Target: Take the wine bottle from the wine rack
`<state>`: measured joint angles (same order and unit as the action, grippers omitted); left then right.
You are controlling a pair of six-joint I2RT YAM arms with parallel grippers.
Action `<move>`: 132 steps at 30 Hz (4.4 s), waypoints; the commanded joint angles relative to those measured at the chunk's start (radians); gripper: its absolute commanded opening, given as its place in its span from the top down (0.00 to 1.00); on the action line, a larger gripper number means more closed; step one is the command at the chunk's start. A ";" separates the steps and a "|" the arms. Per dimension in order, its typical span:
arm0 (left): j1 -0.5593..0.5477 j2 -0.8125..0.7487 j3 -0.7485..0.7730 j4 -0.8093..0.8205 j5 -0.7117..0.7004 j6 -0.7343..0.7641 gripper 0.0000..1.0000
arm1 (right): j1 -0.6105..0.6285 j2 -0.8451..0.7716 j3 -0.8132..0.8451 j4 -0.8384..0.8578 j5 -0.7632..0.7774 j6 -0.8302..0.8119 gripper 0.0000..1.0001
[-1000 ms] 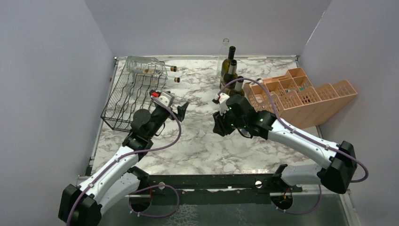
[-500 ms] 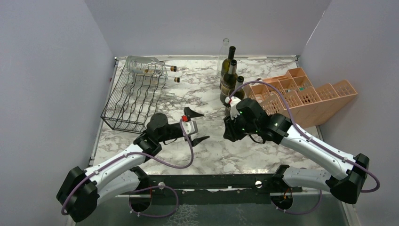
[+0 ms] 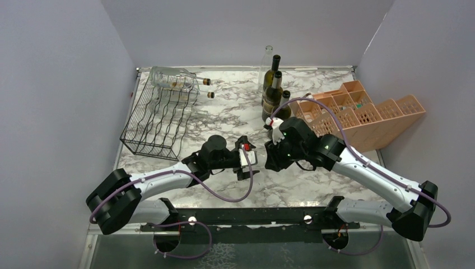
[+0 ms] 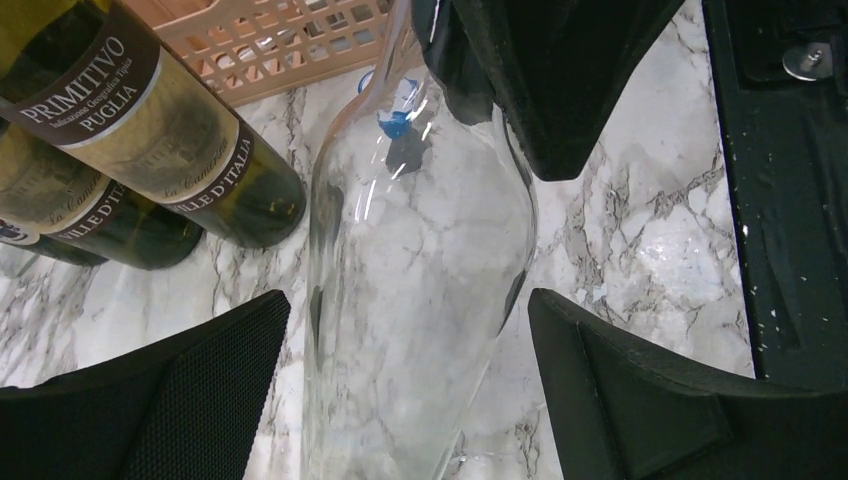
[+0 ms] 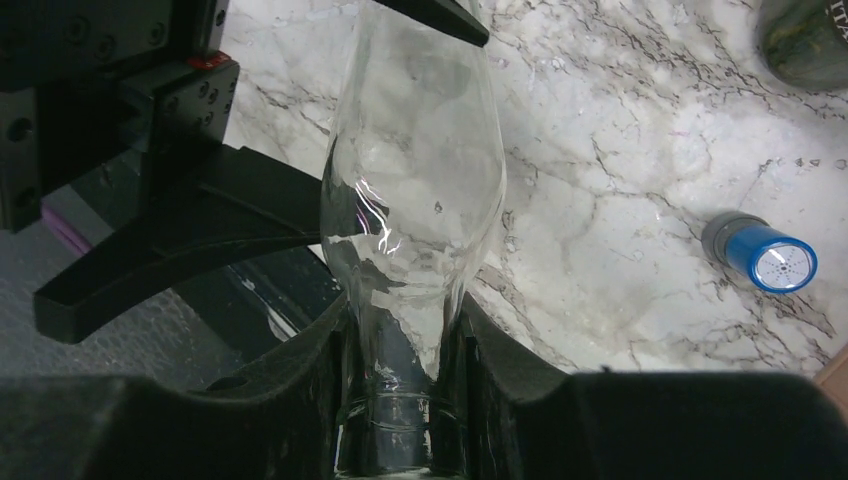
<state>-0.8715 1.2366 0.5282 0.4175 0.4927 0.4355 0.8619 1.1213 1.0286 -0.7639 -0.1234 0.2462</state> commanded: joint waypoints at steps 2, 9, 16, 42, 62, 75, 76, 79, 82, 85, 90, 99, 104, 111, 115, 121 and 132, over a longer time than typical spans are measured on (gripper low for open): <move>-0.025 0.018 0.036 0.017 -0.052 0.013 0.08 | 0.000 0.006 0.044 0.087 -0.058 -0.006 0.86; -0.030 -0.006 0.041 0.017 -0.134 -0.014 0.35 | 0.000 0.009 0.073 0.077 -0.060 0.005 0.84; -0.030 -0.015 0.062 0.021 -0.161 -0.095 0.56 | 0.000 -0.005 0.087 0.098 -0.007 0.073 0.38; -0.030 -0.115 0.032 0.101 -0.143 -0.229 0.61 | 0.000 -0.083 -0.036 0.384 0.232 0.251 0.43; -0.028 -0.204 0.028 0.082 -0.319 -0.270 0.01 | 0.000 -0.179 -0.022 0.207 0.503 0.178 0.87; -0.001 -0.401 -0.055 0.122 -0.781 -0.185 0.01 | -0.003 -0.144 0.003 0.172 0.610 0.158 0.86; 0.007 -0.412 -0.065 0.133 -0.792 -0.185 0.01 | -0.004 -0.135 0.005 0.173 0.611 0.158 0.86; 0.030 -0.438 -0.076 0.139 -0.805 -0.198 0.01 | -0.017 -0.117 -0.001 0.199 0.611 0.146 0.86; 0.046 -0.450 -0.080 0.139 -0.808 -0.209 0.01 | -0.053 -0.084 0.021 0.210 0.611 0.122 0.86; 0.059 -0.455 -0.080 0.139 -0.813 -0.213 0.01 | -0.077 -0.024 0.080 0.159 0.643 0.111 0.87; 0.075 -0.467 -0.083 0.139 -0.814 -0.228 0.01 | -0.085 0.029 0.140 0.094 0.678 0.083 0.87; 0.093 -0.470 -0.083 0.139 -0.792 -0.250 0.01 | -0.099 0.130 0.178 0.049 0.649 0.065 0.84; 0.101 -0.467 -0.082 0.138 -0.799 -0.253 0.01 | -0.101 0.140 0.166 0.067 0.623 0.061 0.70; 0.107 -0.474 -0.089 0.138 -0.827 -0.248 0.01 | -0.101 0.130 0.164 0.074 0.623 0.052 0.46; 0.112 -0.472 -0.087 0.139 -0.826 -0.252 0.01 | -0.103 0.133 0.171 0.077 0.586 0.040 0.35; 0.115 -0.477 -0.092 0.138 -0.828 -0.253 0.01 | -0.103 0.111 0.193 0.062 0.577 0.031 0.17; 0.147 -0.503 -0.084 0.138 -0.842 -0.250 0.01 | -0.103 0.038 0.281 0.075 0.533 -0.144 0.03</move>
<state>-0.7517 0.7654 0.4465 0.5293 -0.3153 0.1947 0.7624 1.2018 1.2507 -0.7059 0.4484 0.2096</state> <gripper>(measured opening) 0.992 0.964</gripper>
